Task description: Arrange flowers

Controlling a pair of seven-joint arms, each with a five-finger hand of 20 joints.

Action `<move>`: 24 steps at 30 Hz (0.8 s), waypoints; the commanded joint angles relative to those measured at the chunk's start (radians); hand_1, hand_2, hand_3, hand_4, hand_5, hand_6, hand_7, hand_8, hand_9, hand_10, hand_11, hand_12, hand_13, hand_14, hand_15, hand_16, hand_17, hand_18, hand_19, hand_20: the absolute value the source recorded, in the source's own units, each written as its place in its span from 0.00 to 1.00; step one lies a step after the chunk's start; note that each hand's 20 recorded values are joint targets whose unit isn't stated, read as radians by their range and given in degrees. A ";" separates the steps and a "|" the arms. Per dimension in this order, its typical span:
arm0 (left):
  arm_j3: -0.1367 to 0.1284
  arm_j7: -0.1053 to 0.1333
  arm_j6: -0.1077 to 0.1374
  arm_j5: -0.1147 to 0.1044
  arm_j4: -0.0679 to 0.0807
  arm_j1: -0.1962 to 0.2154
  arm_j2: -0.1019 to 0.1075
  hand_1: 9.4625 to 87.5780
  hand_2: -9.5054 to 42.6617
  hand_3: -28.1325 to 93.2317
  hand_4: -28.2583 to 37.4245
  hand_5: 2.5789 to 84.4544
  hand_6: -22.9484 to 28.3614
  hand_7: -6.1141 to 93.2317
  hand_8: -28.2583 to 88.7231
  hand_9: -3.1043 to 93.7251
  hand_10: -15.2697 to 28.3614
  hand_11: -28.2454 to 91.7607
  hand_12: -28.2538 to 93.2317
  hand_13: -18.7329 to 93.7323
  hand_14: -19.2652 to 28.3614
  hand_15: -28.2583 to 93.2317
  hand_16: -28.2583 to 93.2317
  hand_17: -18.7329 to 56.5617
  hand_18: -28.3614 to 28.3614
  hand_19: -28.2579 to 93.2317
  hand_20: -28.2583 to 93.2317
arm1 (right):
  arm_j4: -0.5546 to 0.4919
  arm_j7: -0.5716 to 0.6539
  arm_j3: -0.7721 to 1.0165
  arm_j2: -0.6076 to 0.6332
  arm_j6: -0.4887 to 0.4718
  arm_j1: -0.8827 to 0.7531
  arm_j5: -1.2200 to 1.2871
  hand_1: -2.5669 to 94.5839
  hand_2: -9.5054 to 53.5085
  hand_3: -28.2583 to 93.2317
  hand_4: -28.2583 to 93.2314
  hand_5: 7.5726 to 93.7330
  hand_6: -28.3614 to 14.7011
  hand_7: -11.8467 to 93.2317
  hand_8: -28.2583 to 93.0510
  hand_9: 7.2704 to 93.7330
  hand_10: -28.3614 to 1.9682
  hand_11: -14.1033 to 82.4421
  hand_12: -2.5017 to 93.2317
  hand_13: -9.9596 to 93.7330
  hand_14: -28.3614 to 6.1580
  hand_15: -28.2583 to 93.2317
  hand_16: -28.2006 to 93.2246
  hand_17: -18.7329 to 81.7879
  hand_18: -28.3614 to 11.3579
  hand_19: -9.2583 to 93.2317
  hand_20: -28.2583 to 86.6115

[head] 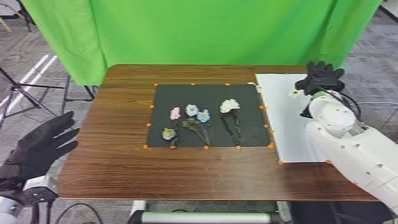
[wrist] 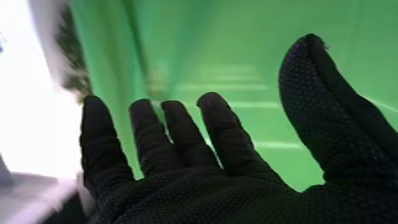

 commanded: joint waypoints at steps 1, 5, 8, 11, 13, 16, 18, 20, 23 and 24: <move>0.010 0.000 -0.026 0.000 0.008 -0.007 0.003 0.18 0.13 0.80 0.00 0.28 0.49 0.25 0.16 0.23 0.57 0.33 0.38 0.29 0.66 0.36 0.29 0.09 0.83 0.53 0.31 | 0.094 -0.197 -0.014 0.008 -0.140 0.007 0.061 0.27 0.06 0.99 0.05 0.15 0.48 0.27 0.18 0.19 0.53 0.20 0.28 0.36 0.70 0.27 0.40 0.25 0.29 0.50 0.39; 0.016 -0.002 -0.024 -0.001 0.010 -0.010 0.004 0.18 0.13 0.80 0.00 0.28 0.49 0.25 0.16 0.23 0.57 0.33 0.38 0.29 0.67 0.36 0.29 0.09 0.83 0.53 0.31 | 0.116 -0.265 -0.025 0.000 -0.153 0.012 0.053 0.29 0.05 1.00 0.05 0.13 0.45 0.29 0.17 0.18 0.54 0.21 0.28 0.38 0.73 0.29 0.37 0.26 0.34 0.51 0.39; 0.013 -0.004 -0.024 -0.002 0.009 -0.006 0.001 0.18 0.13 0.80 0.00 0.28 0.49 0.25 0.16 0.23 0.57 0.33 0.38 0.30 0.67 0.36 0.29 0.09 0.83 0.53 0.31 | 0.138 -0.266 -0.058 -0.007 -0.101 0.027 0.036 0.32 0.02 1.00 0.03 0.13 0.46 0.32 0.15 0.21 0.56 0.25 0.25 0.43 0.77 0.33 0.33 0.29 0.40 0.52 0.39; 0.011 -0.001 -0.021 0.000 0.007 -0.003 0.000 0.18 0.13 0.80 0.00 0.28 0.49 0.25 0.16 0.23 0.57 0.33 0.38 0.30 0.67 0.36 0.29 0.09 0.83 0.53 0.31 | 0.140 -0.293 -0.073 -0.004 -0.037 0.024 0.045 0.36 0.00 0.99 0.00 0.26 0.54 0.40 0.10 0.36 0.64 0.35 0.22 0.57 0.81 0.40 0.28 0.35 0.45 0.60 0.41; 0.009 -0.001 -0.019 -0.001 0.004 0.000 0.000 0.18 0.13 0.80 0.00 0.28 0.49 0.25 0.16 0.23 0.57 0.33 0.38 0.30 0.67 0.36 0.29 0.09 0.83 0.53 0.31 | 0.131 -0.324 -0.081 0.004 -0.017 0.018 0.033 0.38 0.00 0.98 0.00 0.33 0.60 0.44 0.08 0.44 0.64 0.38 0.22 0.65 0.82 0.42 0.29 0.38 0.46 0.64 0.43; 0.009 -0.002 -0.016 -0.002 0.004 0.000 -0.002 0.18 0.13 0.80 0.00 0.28 0.49 0.25 0.16 0.23 0.57 0.33 0.38 0.30 0.67 0.36 0.29 0.09 0.83 0.53 0.31 | 0.124 -0.374 -0.073 0.000 -0.002 0.007 0.039 0.43 0.00 0.93 0.00 0.47 0.71 0.49 0.09 0.59 0.69 0.43 0.25 0.78 0.86 0.41 0.42 0.41 0.44 0.71 0.49; 0.010 -0.002 -0.017 -0.001 0.003 0.001 -0.003 0.18 0.13 0.80 0.00 0.28 0.49 0.25 0.16 0.23 0.57 0.33 0.38 0.30 0.67 0.36 0.28 0.09 0.83 0.53 0.31 | 0.112 -0.403 -0.060 -0.003 0.007 -0.011 0.041 0.47 0.00 0.89 0.00 0.54 0.73 0.57 0.15 0.73 0.75 0.35 0.38 0.85 0.89 0.41 0.49 0.43 0.43 0.73 0.53; 0.012 -0.004 -0.017 -0.001 0.004 0.000 -0.003 0.18 0.13 0.80 0.00 0.28 0.49 0.25 0.16 0.23 0.57 0.33 0.38 0.30 0.67 0.36 0.28 0.09 0.83 0.53 0.31 | 0.092 -0.414 -0.052 -0.004 -0.024 -0.020 0.036 0.50 0.00 0.87 0.00 0.61 0.75 0.61 0.18 0.83 0.79 0.31 0.47 0.90 0.88 0.44 0.53 0.44 0.42 0.76 0.56; 0.011 -0.005 -0.014 -0.002 0.004 0.000 -0.005 0.18 0.13 0.80 0.00 0.28 0.49 0.25 0.16 0.24 0.57 0.33 0.38 0.30 0.67 0.36 0.28 0.09 0.83 0.53 0.31 | 0.073 -0.433 -0.048 -0.009 -0.074 -0.025 0.037 0.51 0.00 0.87 0.00 0.65 0.76 0.62 0.20 0.87 0.79 0.32 0.50 0.92 0.87 0.48 0.54 0.45 0.40 0.78 0.57; 0.013 -0.005 -0.016 0.000 0.005 -0.001 -0.004 0.18 0.13 0.80 0.00 0.28 0.49 0.25 0.16 0.24 0.57 0.33 0.38 0.30 0.67 0.36 0.29 0.09 0.83 0.53 0.31 | 0.060 -0.434 -0.041 -0.008 -0.090 -0.035 0.032 0.53 0.00 0.87 0.00 0.67 0.76 0.62 0.20 0.88 0.80 0.33 0.51 0.93 0.88 0.49 0.54 0.46 0.41 0.79 0.58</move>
